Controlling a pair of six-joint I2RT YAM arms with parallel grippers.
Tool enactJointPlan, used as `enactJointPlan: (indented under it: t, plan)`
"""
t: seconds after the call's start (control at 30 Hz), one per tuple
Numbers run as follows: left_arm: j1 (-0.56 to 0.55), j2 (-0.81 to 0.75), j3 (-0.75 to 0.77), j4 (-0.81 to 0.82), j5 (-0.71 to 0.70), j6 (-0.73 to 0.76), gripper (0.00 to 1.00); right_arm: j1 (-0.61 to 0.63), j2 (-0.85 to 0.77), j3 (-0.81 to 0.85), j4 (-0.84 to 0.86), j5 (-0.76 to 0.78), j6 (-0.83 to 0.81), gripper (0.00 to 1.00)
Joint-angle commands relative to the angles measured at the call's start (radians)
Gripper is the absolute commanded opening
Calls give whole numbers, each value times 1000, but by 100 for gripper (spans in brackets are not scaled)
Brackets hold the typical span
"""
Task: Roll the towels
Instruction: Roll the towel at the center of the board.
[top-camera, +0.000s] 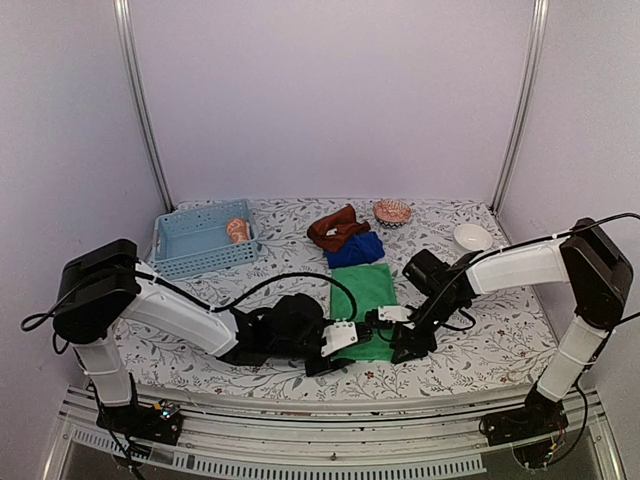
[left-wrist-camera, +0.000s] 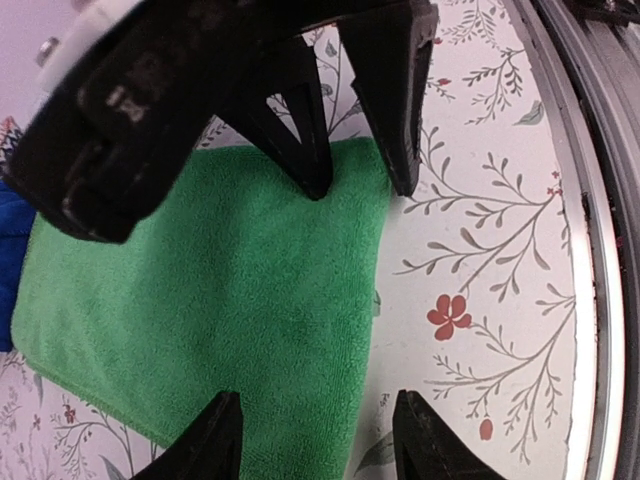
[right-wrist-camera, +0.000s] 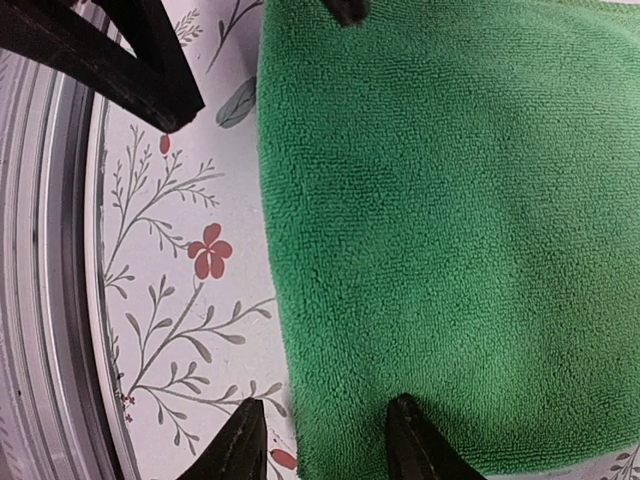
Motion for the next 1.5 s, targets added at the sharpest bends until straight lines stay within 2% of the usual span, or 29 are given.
enactJointPlan:
  t: [0.0,0.3,0.63,0.83,0.97,1.07,1.2,1.33,1.47]
  plan:
    - [-26,51,37,60,26,84,53,-30,22,11,-78,-67,-15,42]
    - [-23,163,75,67,-4,159,44,-49,30,21,-109,-104,-20,44]
    - [-25,201,96,38,-7,167,14,-59,9,29,-119,-113,-27,45]
    - [-25,155,92,-26,47,132,6,-189,-116,32,-159,-159,-50,46]
    - [-23,142,135,-124,114,69,2,-204,-265,14,-166,-161,-30,46]
    - [-15,157,181,-200,173,-9,0,-193,-396,-43,-117,-103,1,44]
    - [9,196,239,-286,280,-126,0,-147,-545,-146,-77,-21,-53,42]
    - [54,208,260,-294,409,-245,0,-39,-567,-191,-93,32,-65,41]
    - [105,220,251,-237,544,-375,0,43,-518,-210,-46,92,-31,41]
